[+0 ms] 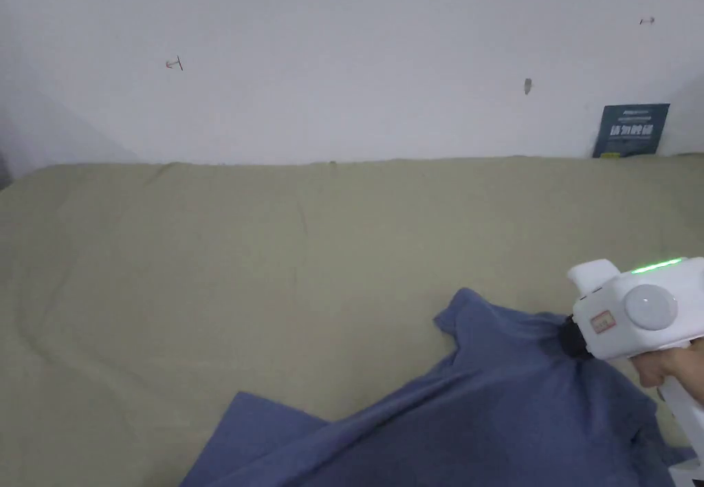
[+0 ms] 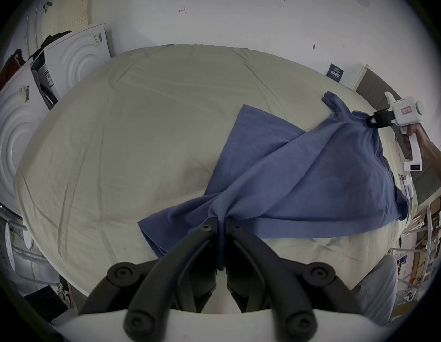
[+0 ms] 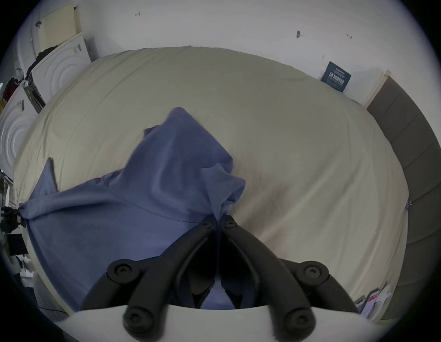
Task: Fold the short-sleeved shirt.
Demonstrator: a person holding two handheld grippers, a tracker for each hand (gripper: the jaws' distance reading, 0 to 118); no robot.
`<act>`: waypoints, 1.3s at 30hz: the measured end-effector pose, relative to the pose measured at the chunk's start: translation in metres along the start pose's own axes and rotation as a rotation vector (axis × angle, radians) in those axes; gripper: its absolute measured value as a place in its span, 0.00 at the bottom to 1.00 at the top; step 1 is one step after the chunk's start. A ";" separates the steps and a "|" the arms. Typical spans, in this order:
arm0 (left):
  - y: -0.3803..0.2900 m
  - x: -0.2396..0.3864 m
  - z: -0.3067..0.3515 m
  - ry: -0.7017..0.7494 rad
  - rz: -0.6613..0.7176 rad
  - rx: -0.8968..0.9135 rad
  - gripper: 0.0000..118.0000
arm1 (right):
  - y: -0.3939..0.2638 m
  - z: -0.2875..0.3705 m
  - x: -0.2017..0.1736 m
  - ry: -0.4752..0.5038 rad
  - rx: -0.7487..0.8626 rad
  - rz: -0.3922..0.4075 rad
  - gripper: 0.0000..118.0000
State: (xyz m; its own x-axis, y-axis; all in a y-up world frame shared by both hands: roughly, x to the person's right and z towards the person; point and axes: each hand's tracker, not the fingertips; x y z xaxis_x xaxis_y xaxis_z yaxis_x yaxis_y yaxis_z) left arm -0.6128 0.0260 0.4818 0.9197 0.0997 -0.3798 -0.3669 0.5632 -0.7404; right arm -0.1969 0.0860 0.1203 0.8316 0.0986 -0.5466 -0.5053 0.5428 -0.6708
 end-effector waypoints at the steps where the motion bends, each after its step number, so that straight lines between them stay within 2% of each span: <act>1: 0.004 0.000 0.006 -0.005 0.004 0.015 0.01 | -0.001 0.017 -0.001 -0.007 0.029 0.000 0.03; 5: 0.035 0.004 0.040 -0.003 0.012 0.121 0.01 | -0.009 0.083 0.020 -0.005 0.141 0.014 0.03; 6: 0.045 0.005 0.052 -0.010 0.020 0.146 0.01 | -0.019 0.118 0.011 -0.022 0.191 0.002 0.03; 8: 0.058 0.007 0.068 -0.019 0.031 0.202 0.01 | -0.031 0.165 0.016 -0.009 0.243 -0.020 0.03; 10: 0.076 0.011 0.092 -0.019 0.019 0.240 0.01 | -0.049 0.211 0.018 -0.052 0.308 -0.015 0.03; 13: 0.093 0.017 0.130 -0.016 0.004 0.323 0.01 | -0.077 0.274 0.026 -0.035 0.396 -0.062 0.03; 15: 0.099 0.019 0.155 -0.025 0.009 0.362 0.01 | -0.098 0.305 0.025 -0.061 0.459 -0.082 0.03; 19: 0.097 0.026 0.201 -0.068 0.024 0.413 0.01 | -0.133 0.347 0.029 -0.052 0.551 -0.135 0.03; 27: 0.093 0.030 0.237 -0.104 0.034 0.425 0.01 | -0.151 0.363 0.036 -0.015 0.586 -0.212 0.03; 39: 0.156 0.027 0.225 -0.043 0.075 0.393 0.01 | -0.093 0.326 0.044 -0.067 0.551 -0.178 0.03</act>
State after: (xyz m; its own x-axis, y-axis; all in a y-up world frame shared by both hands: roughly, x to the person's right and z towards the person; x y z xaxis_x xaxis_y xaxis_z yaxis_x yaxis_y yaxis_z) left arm -0.6139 0.3016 0.4809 0.9006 0.1821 -0.3947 -0.3592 0.8231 -0.4398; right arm -0.0380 0.3117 0.3213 0.9145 0.0092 -0.4044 -0.1772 0.9078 -0.3801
